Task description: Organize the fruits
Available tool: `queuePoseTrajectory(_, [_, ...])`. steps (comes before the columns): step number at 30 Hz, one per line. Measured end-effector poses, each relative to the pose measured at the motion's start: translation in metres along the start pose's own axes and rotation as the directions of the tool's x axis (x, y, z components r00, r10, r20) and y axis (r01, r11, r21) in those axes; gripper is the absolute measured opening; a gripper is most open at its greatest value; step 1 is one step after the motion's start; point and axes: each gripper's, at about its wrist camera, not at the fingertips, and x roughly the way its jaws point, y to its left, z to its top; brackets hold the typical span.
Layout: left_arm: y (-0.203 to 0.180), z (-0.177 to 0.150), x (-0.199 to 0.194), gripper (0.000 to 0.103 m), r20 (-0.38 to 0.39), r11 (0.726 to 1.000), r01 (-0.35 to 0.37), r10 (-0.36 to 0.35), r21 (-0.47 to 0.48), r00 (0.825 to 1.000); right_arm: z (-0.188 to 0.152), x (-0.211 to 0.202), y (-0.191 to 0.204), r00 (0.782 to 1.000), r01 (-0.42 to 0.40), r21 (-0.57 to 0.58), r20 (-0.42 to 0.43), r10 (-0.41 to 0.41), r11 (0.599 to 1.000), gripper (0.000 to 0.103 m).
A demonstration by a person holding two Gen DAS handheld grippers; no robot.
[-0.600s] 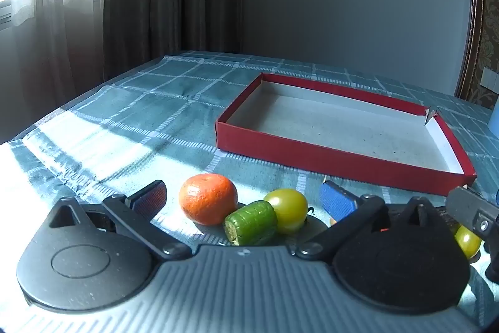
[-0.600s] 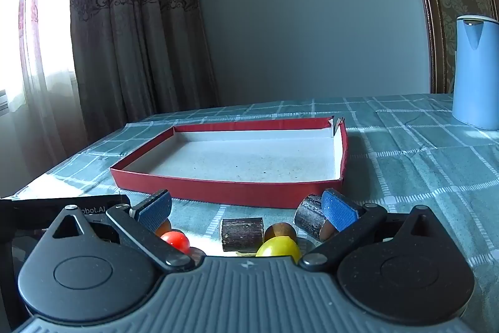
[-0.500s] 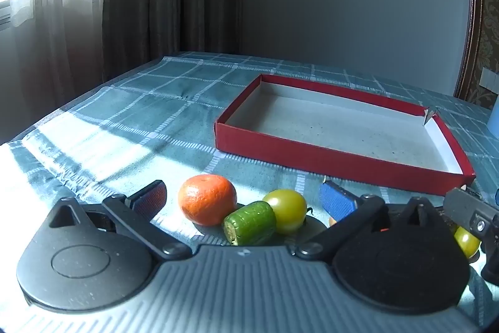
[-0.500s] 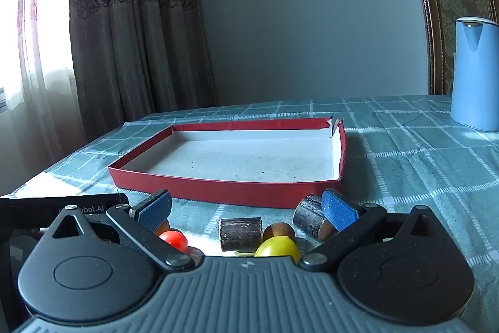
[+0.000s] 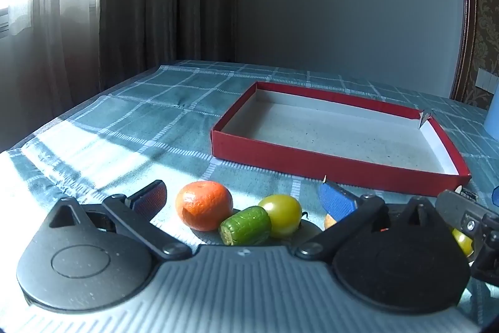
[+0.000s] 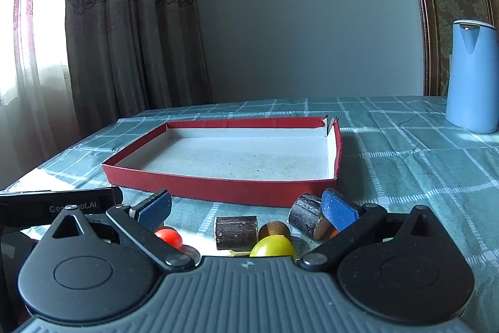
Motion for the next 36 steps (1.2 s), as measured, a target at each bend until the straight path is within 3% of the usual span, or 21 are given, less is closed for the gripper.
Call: queuePoseTrajectory(36, [0.002,-0.005,0.000,0.103,0.010,1.000,-0.003,0.003,0.000,1.000,0.000,-0.001,0.002,0.997,0.072,-0.015,0.001,-0.072,0.997,0.103])
